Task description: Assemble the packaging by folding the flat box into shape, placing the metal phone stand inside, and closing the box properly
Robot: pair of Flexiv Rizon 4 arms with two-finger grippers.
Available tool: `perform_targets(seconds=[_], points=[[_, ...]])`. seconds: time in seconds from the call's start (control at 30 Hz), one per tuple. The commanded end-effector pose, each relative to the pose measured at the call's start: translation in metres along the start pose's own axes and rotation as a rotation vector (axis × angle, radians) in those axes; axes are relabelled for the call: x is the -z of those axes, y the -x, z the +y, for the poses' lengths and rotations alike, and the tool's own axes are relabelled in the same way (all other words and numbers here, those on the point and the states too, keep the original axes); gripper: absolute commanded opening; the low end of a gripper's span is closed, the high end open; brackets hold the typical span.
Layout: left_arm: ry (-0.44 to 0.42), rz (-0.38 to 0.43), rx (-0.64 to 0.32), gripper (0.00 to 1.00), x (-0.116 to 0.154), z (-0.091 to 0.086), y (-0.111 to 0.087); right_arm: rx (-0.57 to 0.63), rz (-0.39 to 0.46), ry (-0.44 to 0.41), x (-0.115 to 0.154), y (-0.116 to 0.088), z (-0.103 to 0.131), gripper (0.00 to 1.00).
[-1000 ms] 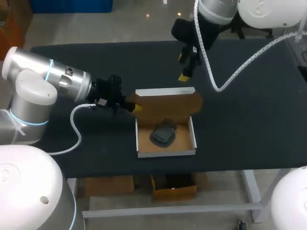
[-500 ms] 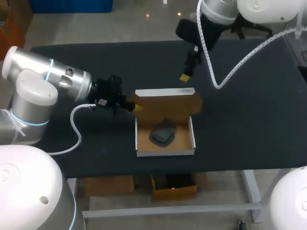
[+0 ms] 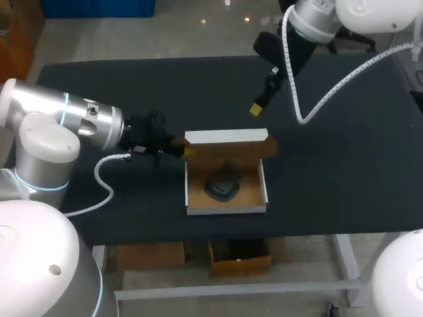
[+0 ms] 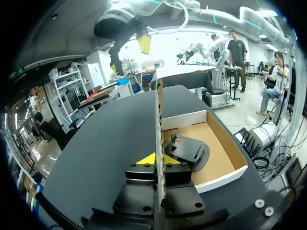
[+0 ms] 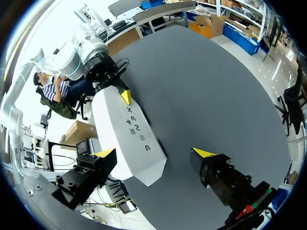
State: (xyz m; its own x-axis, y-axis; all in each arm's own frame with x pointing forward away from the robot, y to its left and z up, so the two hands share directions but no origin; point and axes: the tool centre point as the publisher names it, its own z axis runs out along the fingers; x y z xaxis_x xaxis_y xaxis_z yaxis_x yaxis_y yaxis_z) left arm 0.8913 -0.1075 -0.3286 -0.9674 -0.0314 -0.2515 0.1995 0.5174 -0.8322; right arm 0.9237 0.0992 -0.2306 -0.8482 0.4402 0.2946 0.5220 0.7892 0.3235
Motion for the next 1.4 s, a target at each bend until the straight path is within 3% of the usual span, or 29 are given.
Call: perform_targets(seconds=[0.03, 0.2, 0.33, 0.87, 1.4], points=[[-0.009, -0.049, -0.026, 0.00, 0.000, 0.001, -0.009, -0.044, 0.008, 0.014, -0.004, 0.000, -0.005, 1.00], [-0.017, -0.063, -0.082, 0.00, -0.002, 0.000, -0.012, -0.133, 0.016, 0.003, -0.013, -0.002, -0.013, 1.00], [-0.021, -0.071, -0.125, 0.00, -0.004, -0.001, -0.014, -0.188, 0.048, 0.055, -0.019, -0.004, -0.021, 1.00], [-0.013, -0.148, -0.265, 0.00, -0.010, 0.004, -0.014, -0.188, 0.048, 0.055, -0.019, -0.004, -0.021, 1.00], [-0.005, -0.195, -0.327, 0.00, -0.010, 0.013, -0.024, -0.188, 0.048, 0.055, -0.019, -0.004, -0.021, 1.00]])
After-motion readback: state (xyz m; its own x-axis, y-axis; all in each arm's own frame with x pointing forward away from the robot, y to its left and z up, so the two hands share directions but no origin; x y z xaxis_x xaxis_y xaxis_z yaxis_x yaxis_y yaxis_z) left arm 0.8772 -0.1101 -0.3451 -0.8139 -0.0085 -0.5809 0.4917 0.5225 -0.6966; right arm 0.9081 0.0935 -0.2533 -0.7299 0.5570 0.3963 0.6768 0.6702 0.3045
